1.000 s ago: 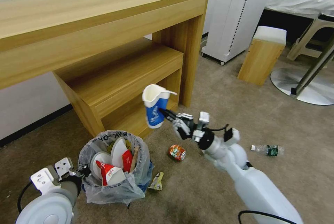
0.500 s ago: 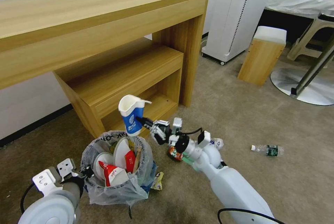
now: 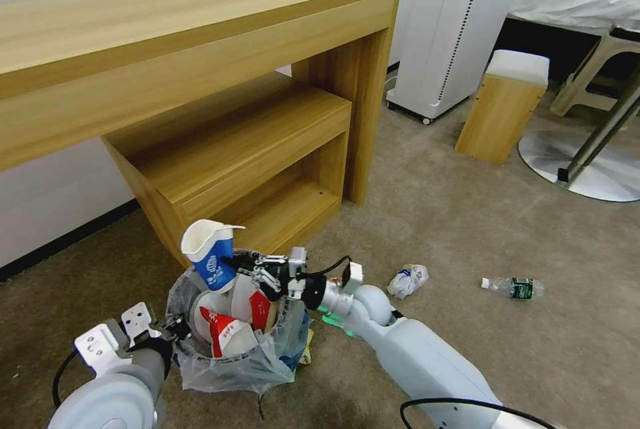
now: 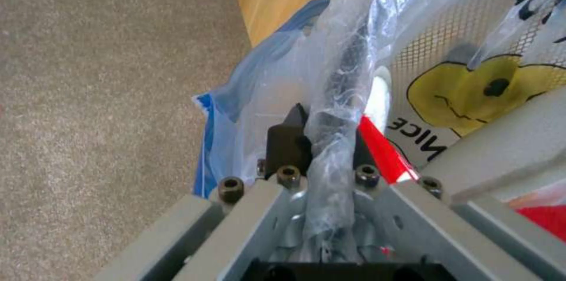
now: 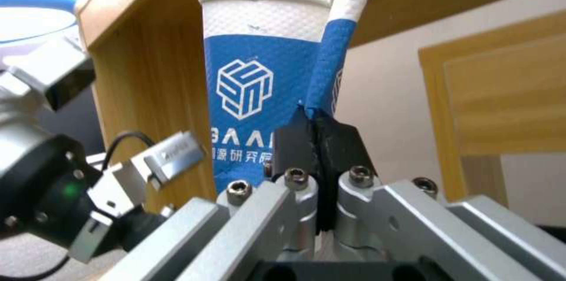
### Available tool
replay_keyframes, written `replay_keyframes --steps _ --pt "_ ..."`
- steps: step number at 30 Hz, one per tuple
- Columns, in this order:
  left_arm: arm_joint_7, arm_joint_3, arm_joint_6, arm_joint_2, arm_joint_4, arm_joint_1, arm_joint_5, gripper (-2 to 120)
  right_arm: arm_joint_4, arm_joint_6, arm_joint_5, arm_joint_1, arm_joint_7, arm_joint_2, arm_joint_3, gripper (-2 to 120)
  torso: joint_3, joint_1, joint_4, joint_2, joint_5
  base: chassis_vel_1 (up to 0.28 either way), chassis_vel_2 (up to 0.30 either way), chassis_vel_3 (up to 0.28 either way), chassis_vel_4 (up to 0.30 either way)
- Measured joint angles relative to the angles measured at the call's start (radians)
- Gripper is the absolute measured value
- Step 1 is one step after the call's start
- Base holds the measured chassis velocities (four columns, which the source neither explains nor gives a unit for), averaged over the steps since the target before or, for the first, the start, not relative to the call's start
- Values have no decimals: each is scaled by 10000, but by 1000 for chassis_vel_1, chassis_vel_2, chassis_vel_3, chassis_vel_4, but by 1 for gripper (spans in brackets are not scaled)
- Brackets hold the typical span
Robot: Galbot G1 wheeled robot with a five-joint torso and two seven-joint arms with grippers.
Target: Pick up the trash bin and place the garbage on the floor into it.
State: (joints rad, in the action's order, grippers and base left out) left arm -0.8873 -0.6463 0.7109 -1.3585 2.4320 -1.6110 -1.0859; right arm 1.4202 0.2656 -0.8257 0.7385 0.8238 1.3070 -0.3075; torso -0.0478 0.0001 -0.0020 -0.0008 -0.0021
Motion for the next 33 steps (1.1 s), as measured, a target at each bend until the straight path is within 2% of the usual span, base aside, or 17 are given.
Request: replay_keyframes --steps 6,9,10,13,16,17,20,21,24,25,26,29,30,31,32,33 --pt "1 -144 1 29 -5 22 -56 1 35 -52 86 69 -288 -40 -93 0 0 0 0 0 0 0 0 0 0" --pt "11 -191 5 38 -14 27 -102 1 139 -124 151 162 -303 -154 -60 7 0 0 -1 0 0 0 0 0 0" --pt "10 -220 5 50 -19 30 -112 1 219 -157 171 236 -303 -248 -4 14 0 0 0 0 1 0 0 0 0" --pt "11 -285 4 81 -21 50 -144 1 442 -201 190 415 -283 -485 131 21 0 0 0 0 1 0 0 0 0" --pt "16 -386 3 151 -27 76 -215 1 800 -220 289 728 -160 -950 419 36 1 0 -1 0 1 0 0 0 0" --pt "16 -386 3 151 -27 76 -215 1 800 -220 289 728 -160 -950 419 36 1 0 -1 0 1 0 0 0 0" --pt "23 -488 2 225 -29 83 -264 1 1340 -225 350 1189 -93 -1687 942 51 1 0 -1 0 3 0 0 0 0" --pt "23 -488 2 225 -29 83 -264 1 1340 -225 350 1189 -93 -1687 942 51 1 0 -1 0 3 0 0 0 0" --pt "33 -618 0 287 -34 140 -307 1 1834 -224 310 1573 -333 -2240 1571 64 0 0 -2 0 3 0 0 0 0" --pt "33 -618 0 287 -34 140 -307 1 1834 -224 310 1573 -333 -2240 1571 64 0 0 -2 0 3 0 0 0 0" --pt "33 -708 -1 329 -48 187 -341 1 2116 -222 244 1781 -668 -2463 1907 71 1 0 -3 0 1 0 0 0 0" --pt "34 -824 -3 399 -72 242 -383 1 2448 -244 226 2026 -1226 -2676 2190 76 1 0 -2 0 3 0 0 0 0" --pt "32 -934 -6 479 -96 292 -409 1 2811 -377 290 2324 -1952 -2891 2496 86 1 0 -1 0 2 0 0 0 0" --pt "23 -1039 -8 590 -140 329 -422 1 3239 -766 626 2695 -3165 -3039 2849 91 1 0 -2 1 1 0 0 0 0" --pt "17 -1069 -9 628 -161 329 -413 1 3422 -995 828 2883 -3837 -3079 3010 95 1 0 -2 1 1 0 0 0 0" --pt "17 -1069 -9 628 -161 329 -413 1 3422 -995 828 2883 -3837 -3079 3010 95 1 0 -2 1 1 0 0 0 0"
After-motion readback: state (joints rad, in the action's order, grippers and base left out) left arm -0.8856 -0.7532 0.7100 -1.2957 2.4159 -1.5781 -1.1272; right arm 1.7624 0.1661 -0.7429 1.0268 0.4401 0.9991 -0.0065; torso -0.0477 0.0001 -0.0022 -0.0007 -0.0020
